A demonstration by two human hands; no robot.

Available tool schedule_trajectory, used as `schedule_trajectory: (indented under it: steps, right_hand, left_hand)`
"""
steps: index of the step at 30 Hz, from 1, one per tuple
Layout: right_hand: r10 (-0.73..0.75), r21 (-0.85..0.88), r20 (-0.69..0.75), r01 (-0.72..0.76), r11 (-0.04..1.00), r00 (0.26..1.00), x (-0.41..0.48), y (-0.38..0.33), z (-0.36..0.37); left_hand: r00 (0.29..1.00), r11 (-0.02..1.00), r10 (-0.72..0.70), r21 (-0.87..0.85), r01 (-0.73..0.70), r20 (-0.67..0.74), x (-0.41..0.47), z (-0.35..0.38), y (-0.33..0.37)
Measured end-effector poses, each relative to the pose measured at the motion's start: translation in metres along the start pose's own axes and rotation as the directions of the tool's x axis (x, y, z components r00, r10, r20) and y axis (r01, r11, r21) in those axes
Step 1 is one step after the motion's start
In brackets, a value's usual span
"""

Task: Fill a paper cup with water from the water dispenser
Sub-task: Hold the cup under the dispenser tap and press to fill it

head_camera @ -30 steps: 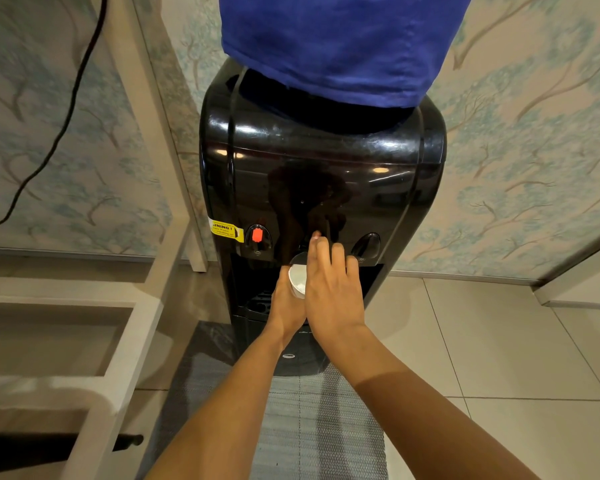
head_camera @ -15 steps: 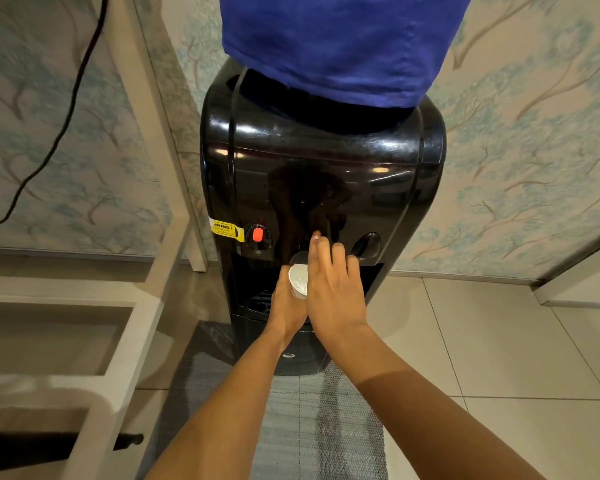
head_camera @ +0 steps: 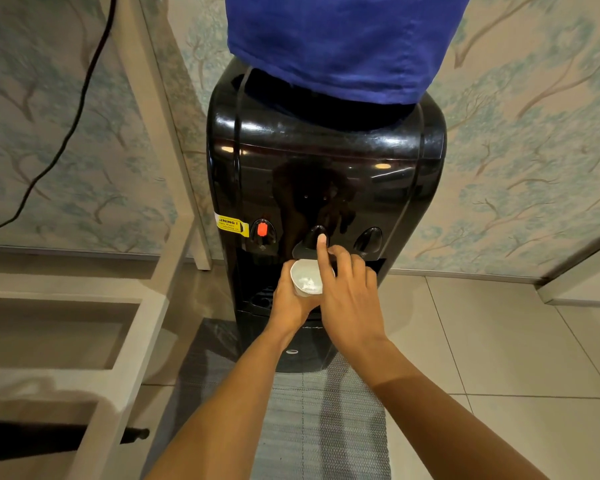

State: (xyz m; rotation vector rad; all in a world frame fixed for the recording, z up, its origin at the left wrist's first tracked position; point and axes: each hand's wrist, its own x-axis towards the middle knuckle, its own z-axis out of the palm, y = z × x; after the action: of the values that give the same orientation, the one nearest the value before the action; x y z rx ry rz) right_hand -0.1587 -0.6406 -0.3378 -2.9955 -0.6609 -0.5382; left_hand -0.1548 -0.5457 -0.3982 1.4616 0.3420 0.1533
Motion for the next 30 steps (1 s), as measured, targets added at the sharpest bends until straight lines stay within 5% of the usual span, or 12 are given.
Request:
schedule_trajectory:
  steps: [5, 10, 17, 22, 30]
  right_hand:
    - [0.127, 0.338, 0.031, -0.130, 0.932, 0.991, -0.007, 0.003, 0.002]
    - [0.247, 0.550, 0.220, -0.330, 0.767, 0.944, -0.016, 0.010, 0.014]
    - [0.029, 0.673, 0.494, -0.403, 0.620, 0.869, -0.030, -0.003, 0.024]
    - [-0.005, 0.783, 0.476, -0.421, 0.457, 0.880, -0.029, -0.025, 0.009]
    - [-0.049, 0.847, 0.422, -0.374, 0.379, 0.905, -0.012, -0.056, -0.035]
  left_hand:
    - [1.000, 1.000, 0.014, 0.012, -0.014, -0.017, -0.009, -0.004, -0.002]
    - [0.999, 0.996, 0.030, 0.084, -0.027, -0.037, -0.019, -0.013, -0.004]
    - [0.999, 0.997, 0.032, 0.075, -0.029, -0.042, -0.039, -0.024, 0.008]
    - [0.995, 0.998, 0.044, 0.040, -0.041, -0.090, -0.055, -0.033, 0.024]
    - [0.987, 0.999, 0.043, -0.019, -0.046, -0.158, -0.078, -0.059, 0.069]
